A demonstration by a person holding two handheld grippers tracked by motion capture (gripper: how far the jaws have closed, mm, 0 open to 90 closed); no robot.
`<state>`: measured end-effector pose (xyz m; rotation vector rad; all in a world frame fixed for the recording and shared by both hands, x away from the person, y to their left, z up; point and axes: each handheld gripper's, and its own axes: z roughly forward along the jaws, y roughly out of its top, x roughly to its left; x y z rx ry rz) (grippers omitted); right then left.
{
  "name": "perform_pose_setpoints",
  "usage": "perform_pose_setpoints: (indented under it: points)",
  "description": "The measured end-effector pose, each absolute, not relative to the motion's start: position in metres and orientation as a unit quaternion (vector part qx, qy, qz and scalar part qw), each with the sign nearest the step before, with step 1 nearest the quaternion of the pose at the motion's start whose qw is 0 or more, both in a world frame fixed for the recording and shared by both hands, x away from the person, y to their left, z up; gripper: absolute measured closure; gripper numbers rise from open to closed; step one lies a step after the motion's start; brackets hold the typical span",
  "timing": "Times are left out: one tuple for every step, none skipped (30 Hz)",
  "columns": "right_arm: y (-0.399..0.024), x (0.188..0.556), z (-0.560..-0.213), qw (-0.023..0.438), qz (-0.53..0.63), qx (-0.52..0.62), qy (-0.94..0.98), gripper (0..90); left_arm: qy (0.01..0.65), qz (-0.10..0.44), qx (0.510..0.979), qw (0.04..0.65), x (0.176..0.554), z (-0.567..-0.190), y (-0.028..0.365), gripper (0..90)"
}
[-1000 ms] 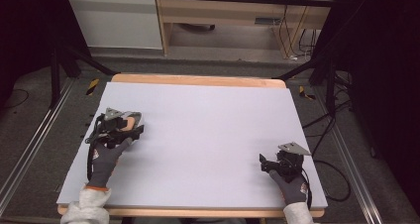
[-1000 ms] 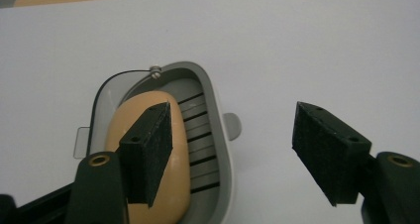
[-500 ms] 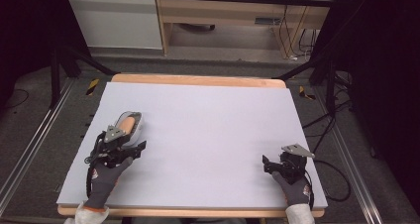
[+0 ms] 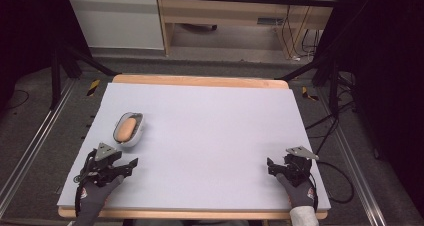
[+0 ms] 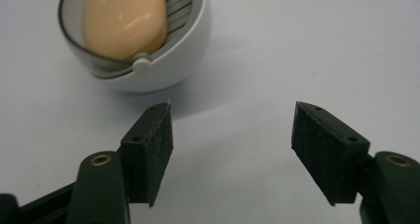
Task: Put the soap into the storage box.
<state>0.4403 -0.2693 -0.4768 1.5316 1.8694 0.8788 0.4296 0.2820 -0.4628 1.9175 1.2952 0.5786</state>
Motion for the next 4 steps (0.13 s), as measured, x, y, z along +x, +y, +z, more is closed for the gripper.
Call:
perform_pose_setpoints:
  points:
    - [-0.2691, 0.4405, -0.477, 0.281, 0.326, 0.572, 0.698, 7.2, 0.509, 0.225, 0.745, 0.367, 0.4298, -0.4638, 0.2856, 31.3]
    - [-0.2688, 0.4402, -0.4771, 0.281, 0.324, 0.574, 0.698, 7.1, 0.512, 0.227, 0.743, 0.368, 0.4298, -0.4642, 0.2881, 30.9]
    - [-0.269, 0.44, -0.4772, 0.281, 0.323, 0.572, 0.7, 7.2, 0.513, 0.226, 0.742, 0.368, 0.4294, -0.4644, 0.2897, 30.9]
    - [-0.269, 0.44, -0.4772, 0.281, 0.323, 0.573, 0.699, 7.2, 0.512, 0.227, 0.743, 0.365, 0.4291, -0.4647, 0.291, 30.6]
